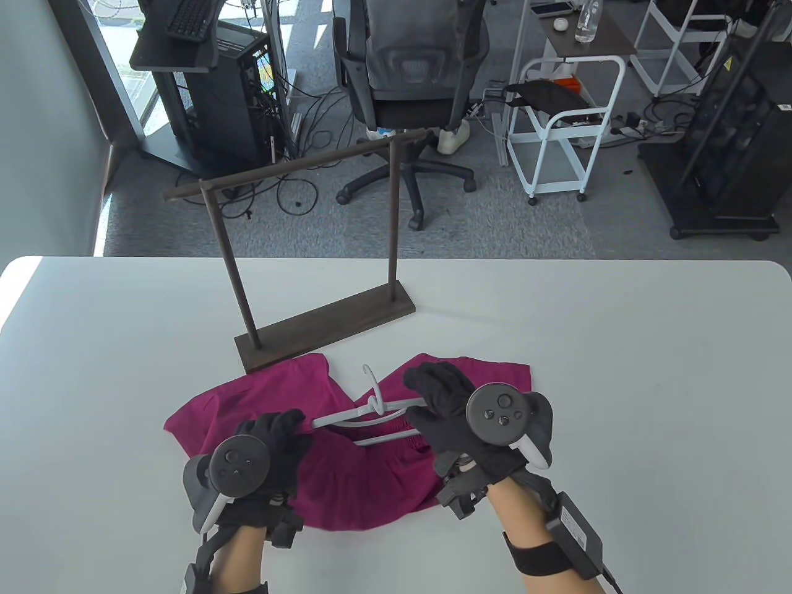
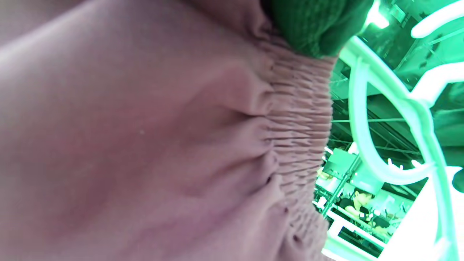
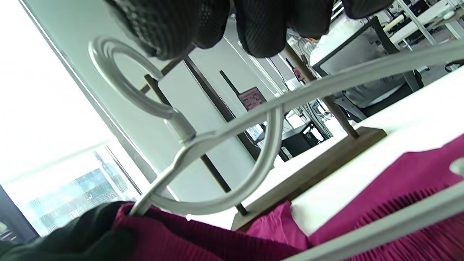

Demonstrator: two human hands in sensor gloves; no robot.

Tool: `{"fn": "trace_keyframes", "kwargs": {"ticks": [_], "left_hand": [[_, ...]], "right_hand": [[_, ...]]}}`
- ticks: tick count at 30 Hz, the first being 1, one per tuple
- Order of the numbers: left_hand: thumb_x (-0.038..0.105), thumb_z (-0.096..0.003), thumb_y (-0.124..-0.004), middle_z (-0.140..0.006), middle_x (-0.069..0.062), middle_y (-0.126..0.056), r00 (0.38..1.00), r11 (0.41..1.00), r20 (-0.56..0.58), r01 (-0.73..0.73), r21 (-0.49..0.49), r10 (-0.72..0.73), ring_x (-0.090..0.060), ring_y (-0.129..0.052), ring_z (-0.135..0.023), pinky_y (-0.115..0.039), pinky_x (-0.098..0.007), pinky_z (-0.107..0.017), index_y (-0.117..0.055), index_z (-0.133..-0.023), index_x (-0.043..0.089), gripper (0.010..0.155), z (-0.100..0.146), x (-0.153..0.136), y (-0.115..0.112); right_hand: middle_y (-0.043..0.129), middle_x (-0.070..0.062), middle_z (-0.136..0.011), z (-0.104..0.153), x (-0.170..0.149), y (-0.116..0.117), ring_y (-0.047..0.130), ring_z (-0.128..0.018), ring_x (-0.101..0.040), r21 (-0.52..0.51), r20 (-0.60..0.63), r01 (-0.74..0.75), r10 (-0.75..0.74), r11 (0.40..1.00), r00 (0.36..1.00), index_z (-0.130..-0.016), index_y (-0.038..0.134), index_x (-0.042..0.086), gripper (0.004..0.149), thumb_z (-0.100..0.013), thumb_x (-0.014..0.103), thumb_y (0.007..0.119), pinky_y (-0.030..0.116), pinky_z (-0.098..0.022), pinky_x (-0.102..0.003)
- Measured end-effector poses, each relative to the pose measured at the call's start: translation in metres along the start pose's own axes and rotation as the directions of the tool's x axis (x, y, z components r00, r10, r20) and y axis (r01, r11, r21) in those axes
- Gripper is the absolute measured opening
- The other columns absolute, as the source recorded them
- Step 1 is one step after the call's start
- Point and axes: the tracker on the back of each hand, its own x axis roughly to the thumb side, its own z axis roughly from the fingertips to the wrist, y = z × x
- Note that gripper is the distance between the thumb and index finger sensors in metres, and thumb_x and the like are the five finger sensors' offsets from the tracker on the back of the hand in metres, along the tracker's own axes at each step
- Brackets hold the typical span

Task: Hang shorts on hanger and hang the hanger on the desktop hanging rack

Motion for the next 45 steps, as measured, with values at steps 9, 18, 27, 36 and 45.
{"fn": "trace_keyframes", "kwargs": {"ticks": [9, 18, 27, 36, 45], "left_hand": [[0.045, -0.0404, -0.077, -0.088, -0.009, -0.080, 0.998, 0.998, -0.051, -0.030, 0.064, 0.033, -0.036, -0.085, -0.084, -0.055, -0.068, -0.068, -0.073, -0.093, 0.020, 0.059, 0.005, 0.005, 0.002], [0.043, -0.0411, -0.077, -0.089, -0.011, -0.078, 0.990, 0.996, -0.108, -0.083, 0.035, 0.087, -0.038, -0.084, -0.085, -0.053, -0.069, -0.069, -0.072, -0.094, 0.018, 0.059, 0.005, 0.004, -0.004], [0.042, -0.0413, -0.076, -0.089, -0.011, -0.078, 0.990, 0.996, -0.110, -0.086, 0.023, 0.088, -0.038, -0.084, -0.085, -0.053, -0.069, -0.068, -0.072, -0.094, 0.018, 0.058, 0.005, 0.003, -0.004], [0.041, -0.0409, -0.076, -0.088, -0.010, -0.080, 0.998, 0.990, -0.057, 0.026, 0.139, -0.018, -0.037, -0.086, -0.083, -0.056, -0.067, -0.068, -0.074, -0.094, 0.019, 0.058, 0.007, -0.002, 0.007], [0.040, -0.0410, -0.075, -0.084, -0.010, -0.083, 1.000, 0.994, 0.016, -0.001, 0.107, 0.000, -0.035, -0.089, -0.079, -0.057, -0.067, -0.068, -0.074, -0.094, 0.019, 0.057, 0.007, -0.005, 0.014]], "right_hand": [[0.091, -0.018, -0.086, -0.004, 0.012, 0.006, 0.083, -0.080, -0.050, 0.190, -0.012, -0.077, 0.081, 0.979, 0.997, -0.087, 0.086, 0.013, 0.050, -0.046, 0.041, 0.082, 0.068, -0.059, -0.069], [0.073, -0.024, -0.102, -0.018, -0.054, 0.072, 0.070, -0.088, -0.055, 0.506, -0.190, -0.388, 0.538, 0.770, 0.821, -0.103, 0.068, 0.014, 0.066, -0.047, 0.045, 0.079, 0.061, -0.062, -0.071], [0.047, -0.013, -0.113, -0.020, -0.081, 0.103, 0.052, -0.099, -0.048, 0.467, -0.070, -0.540, 0.638, 0.700, 0.767, -0.107, 0.046, 0.032, 0.080, -0.040, 0.043, 0.089, 0.054, -0.068, -0.071], [0.060, -0.011, -0.109, -0.012, -0.098, 0.096, 0.057, -0.098, -0.046, 0.445, -0.087, -0.551, 0.646, 0.706, 0.758, -0.088, 0.074, 0.029, 0.052, -0.039, 0.041, 0.089, 0.057, -0.068, -0.069], [0.063, -0.012, -0.107, 0.002, -0.105, 0.053, 0.056, -0.097, -0.047, 0.423, -0.144, -0.521, 0.622, 0.741, 0.769, -0.089, 0.075, 0.032, 0.047, -0.043, 0.039, 0.082, 0.056, -0.067, -0.070]]}}
